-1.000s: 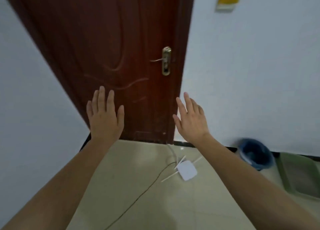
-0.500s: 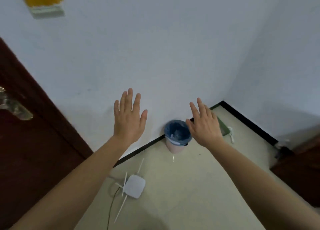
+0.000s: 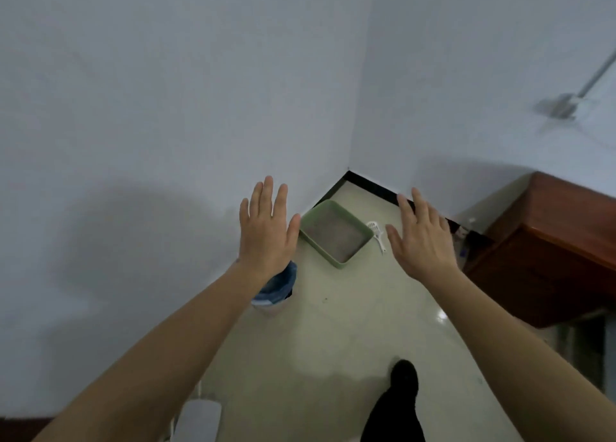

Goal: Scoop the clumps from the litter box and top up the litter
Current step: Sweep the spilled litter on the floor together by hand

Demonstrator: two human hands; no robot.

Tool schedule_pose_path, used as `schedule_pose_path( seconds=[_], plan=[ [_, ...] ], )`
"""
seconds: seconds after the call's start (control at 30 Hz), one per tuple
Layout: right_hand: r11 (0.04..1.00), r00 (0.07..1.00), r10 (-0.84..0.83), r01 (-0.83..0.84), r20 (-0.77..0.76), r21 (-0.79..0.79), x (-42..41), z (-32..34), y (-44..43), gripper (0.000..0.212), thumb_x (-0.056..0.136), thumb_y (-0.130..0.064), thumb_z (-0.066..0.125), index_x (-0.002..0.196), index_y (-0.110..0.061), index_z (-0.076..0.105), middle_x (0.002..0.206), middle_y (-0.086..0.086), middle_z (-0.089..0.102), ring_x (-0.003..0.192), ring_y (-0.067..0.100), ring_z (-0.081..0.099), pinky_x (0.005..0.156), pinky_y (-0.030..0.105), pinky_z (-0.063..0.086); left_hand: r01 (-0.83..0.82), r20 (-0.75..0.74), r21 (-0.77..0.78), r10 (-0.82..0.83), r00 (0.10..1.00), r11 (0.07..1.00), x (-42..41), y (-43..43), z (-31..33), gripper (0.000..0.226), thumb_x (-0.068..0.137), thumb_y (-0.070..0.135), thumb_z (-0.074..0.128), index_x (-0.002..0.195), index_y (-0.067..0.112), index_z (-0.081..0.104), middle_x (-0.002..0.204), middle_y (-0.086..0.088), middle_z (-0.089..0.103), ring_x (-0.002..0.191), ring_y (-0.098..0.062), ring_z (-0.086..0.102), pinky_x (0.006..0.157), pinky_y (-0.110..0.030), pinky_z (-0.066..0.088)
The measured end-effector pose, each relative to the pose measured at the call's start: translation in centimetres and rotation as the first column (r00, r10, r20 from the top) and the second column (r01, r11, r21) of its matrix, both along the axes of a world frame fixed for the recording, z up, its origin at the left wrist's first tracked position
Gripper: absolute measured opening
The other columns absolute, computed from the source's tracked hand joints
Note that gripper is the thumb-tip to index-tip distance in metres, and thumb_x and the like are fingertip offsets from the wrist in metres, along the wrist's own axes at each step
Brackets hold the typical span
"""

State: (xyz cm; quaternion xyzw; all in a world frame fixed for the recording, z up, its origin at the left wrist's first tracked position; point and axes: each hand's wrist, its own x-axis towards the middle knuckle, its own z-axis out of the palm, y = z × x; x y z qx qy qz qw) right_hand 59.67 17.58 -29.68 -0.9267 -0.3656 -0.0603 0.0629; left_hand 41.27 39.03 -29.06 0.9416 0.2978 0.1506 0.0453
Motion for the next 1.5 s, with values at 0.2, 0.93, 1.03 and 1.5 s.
schedule_pose_path(
  seconds=[0.2,0.93,1.03,1.5],
  plan=[
    [0.980,0.966,0.127,-0.157,-0.224,-0.120,15.9,-7.9,3.9,0.065,0.102,-0.046,0.036,0.155,-0.013,0.018,0.161,0.016,0.017,0.142,0.036,0.030,0.113,0.049,0.031,-0.281,-0.178,-0.172,0.250,0.952,0.944,13.9,-0.5,-8.4,0.063,0.101,0.045,0.029,0.154,0.013,0.015,0.162,-0.014,0.004,0.148,-0.030,0.004,0.118,-0.052,0.012],
    [0.854,0.852,0.312,-0.446,-0.421,-0.269,24.0,-36.3,14.3,0.065,0.101,-0.046,0.036,0.155,-0.013,0.019,0.162,0.015,0.014,0.145,0.032,0.026,0.115,0.045,0.028,-0.426,-0.388,-0.293,0.301,0.871,0.856,20.9,3.9,-37.2,0.060,0.101,0.044,0.024,0.150,0.009,0.029,0.157,-0.017,0.023,0.144,-0.035,0.022,0.114,-0.053,0.023],
    [0.798,0.803,0.283,-0.500,-0.525,-0.335,23.8,-47.6,12.1,0.069,0.102,-0.050,0.032,0.156,-0.013,0.015,0.164,0.014,0.006,0.147,0.033,0.021,0.117,0.045,0.024,-0.455,-0.444,-0.347,0.284,0.850,0.820,20.7,1.0,-47.7,0.061,0.100,0.045,0.022,0.150,0.010,0.029,0.157,-0.018,0.024,0.144,-0.035,0.023,0.113,-0.054,0.024],
    [0.596,0.602,0.461,-0.754,-0.652,-0.275,26.8,-83.3,7.8,0.076,0.101,-0.058,0.024,0.157,-0.011,0.001,0.164,0.012,-0.010,0.152,0.030,-0.001,0.121,0.042,0.002,-0.714,-0.608,-0.379,0.424,0.672,0.589,23.0,-8.0,-84.6,0.061,0.103,0.041,0.023,0.154,0.010,0.010,0.162,-0.015,0.003,0.149,-0.032,0.002,0.120,-0.050,0.010]
  ],
)
